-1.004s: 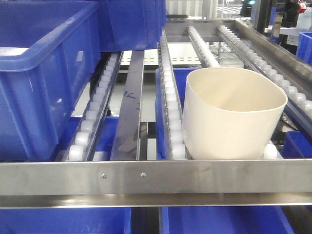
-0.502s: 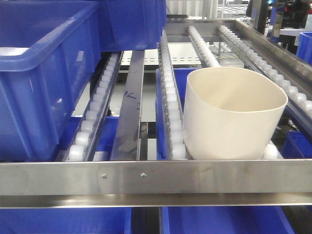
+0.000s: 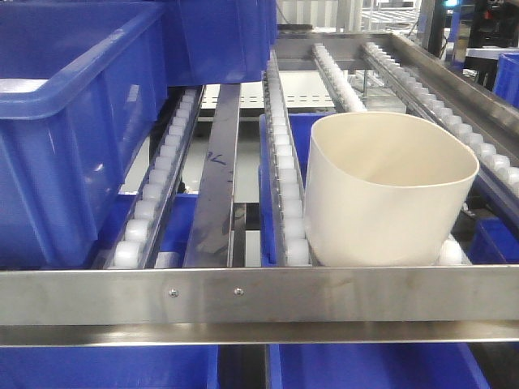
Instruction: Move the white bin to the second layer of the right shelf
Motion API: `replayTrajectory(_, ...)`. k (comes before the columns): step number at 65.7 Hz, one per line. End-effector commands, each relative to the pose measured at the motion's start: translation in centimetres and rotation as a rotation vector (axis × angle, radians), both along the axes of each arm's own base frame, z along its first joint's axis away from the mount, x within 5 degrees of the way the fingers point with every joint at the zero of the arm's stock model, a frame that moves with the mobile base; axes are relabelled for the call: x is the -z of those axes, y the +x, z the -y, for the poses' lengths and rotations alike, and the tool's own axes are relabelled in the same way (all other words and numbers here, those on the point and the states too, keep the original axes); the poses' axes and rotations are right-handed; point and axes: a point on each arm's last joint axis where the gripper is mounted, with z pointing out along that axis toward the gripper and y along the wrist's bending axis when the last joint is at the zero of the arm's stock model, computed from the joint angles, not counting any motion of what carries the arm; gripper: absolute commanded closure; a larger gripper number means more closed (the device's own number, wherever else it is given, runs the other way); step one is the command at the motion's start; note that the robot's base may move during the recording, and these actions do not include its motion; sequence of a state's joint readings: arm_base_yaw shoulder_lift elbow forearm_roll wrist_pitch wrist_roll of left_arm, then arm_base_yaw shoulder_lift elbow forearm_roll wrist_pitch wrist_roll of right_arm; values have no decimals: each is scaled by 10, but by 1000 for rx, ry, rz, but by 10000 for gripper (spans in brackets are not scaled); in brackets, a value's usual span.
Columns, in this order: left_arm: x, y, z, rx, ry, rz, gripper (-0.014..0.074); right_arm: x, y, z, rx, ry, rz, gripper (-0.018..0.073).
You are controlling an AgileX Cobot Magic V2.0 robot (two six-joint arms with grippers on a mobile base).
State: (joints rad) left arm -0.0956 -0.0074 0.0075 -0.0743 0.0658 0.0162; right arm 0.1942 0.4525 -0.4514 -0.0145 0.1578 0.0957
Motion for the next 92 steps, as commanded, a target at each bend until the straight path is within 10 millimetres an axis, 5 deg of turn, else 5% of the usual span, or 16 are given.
replayTrajectory(1,5,1,0,0,-14,51,512,-2,-7,5,42,7,155,510)
replayTrajectory(27,5,1,0,0,-14,51,512,105,-39,15,121,42,186,510)
replayTrajectory(92,5,1,0,0,-14,51,512,108,-46,16,123,40,166,510)
